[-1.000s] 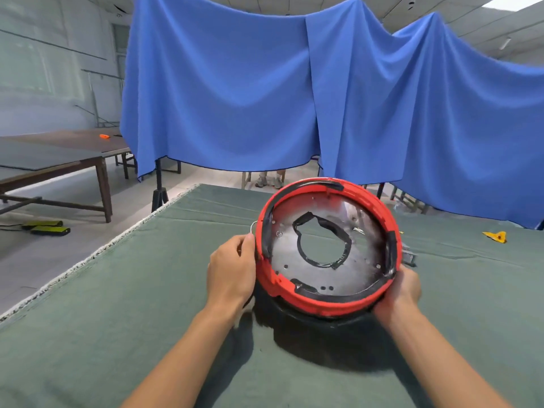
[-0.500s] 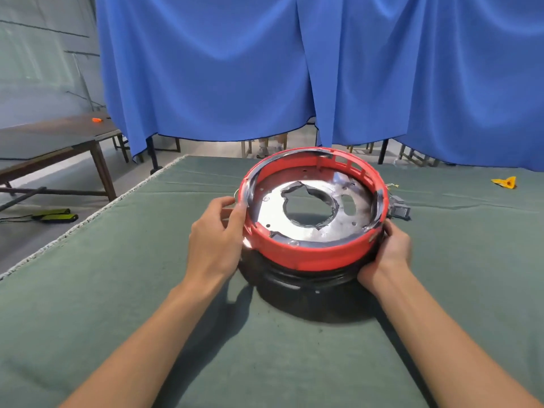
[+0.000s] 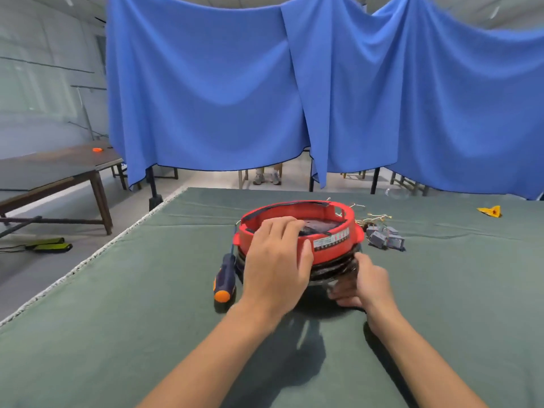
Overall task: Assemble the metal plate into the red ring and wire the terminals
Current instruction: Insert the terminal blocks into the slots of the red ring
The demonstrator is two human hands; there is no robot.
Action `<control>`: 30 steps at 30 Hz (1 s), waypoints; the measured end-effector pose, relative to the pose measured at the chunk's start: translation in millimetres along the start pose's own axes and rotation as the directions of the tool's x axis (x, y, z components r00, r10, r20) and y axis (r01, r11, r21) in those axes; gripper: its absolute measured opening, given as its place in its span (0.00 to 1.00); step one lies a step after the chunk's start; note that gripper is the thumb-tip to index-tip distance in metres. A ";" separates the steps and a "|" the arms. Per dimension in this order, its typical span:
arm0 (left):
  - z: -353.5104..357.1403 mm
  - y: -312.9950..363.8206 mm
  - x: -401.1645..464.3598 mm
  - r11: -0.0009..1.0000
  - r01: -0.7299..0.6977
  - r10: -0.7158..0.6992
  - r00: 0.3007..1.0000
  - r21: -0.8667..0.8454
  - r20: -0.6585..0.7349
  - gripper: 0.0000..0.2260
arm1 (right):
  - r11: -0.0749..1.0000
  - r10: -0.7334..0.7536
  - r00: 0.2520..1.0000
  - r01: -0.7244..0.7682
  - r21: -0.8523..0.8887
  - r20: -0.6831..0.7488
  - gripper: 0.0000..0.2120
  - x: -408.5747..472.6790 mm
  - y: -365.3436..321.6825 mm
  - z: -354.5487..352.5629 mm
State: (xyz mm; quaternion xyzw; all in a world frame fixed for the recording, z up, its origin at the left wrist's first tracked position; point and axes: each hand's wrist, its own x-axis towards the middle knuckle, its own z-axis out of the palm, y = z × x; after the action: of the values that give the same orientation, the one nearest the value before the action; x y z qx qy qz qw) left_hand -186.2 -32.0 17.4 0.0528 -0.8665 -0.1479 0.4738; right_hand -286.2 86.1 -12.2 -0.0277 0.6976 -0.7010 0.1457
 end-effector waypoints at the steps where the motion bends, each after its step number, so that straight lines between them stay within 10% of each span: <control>1: 6.9 4.6 3.9 1.000 -0.008 0.007 1.000 0.017 0.021 0.15 | 0.995 -0.033 0.999 0.034 -0.091 0.013 0.24 -1.1 2.6 1.7; 9: 41.1 2.3 0.6 0.998 -0.012 0.001 0.982 0.056 0.188 0.14 | 0.928 -0.205 0.978 0.182 -0.324 -0.036 0.16 19.9 19.6 -10.0; 19: 25.0 -46.6 9.5 0.983 0.008 -0.009 1.000 -0.184 -0.008 0.16 | 0.677 -0.523 0.815 0.220 -0.702 -0.249 0.02 76.4 2.8 -44.9; 24: 29.0 -56.5 9.1 0.992 -0.029 0.021 0.997 -0.123 -0.068 0.18 | 0.536 -0.492 0.857 0.160 -0.829 -0.152 0.24 103.7 -0.7 -46.0; 30: 41.6 -61.3 5.5 0.999 -0.042 0.045 0.989 0.025 -0.139 0.18 | 0.401 -0.465 0.880 0.116 -0.909 -0.093 0.21 117.4 0.7 -43.8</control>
State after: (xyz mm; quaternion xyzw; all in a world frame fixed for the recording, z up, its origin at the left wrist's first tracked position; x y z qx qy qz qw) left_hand -227.0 -82.9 -18.1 0.0493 -0.8337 -0.1241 0.5358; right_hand -408.9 100.0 -33.3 -0.1034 0.9545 -0.2441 -0.1368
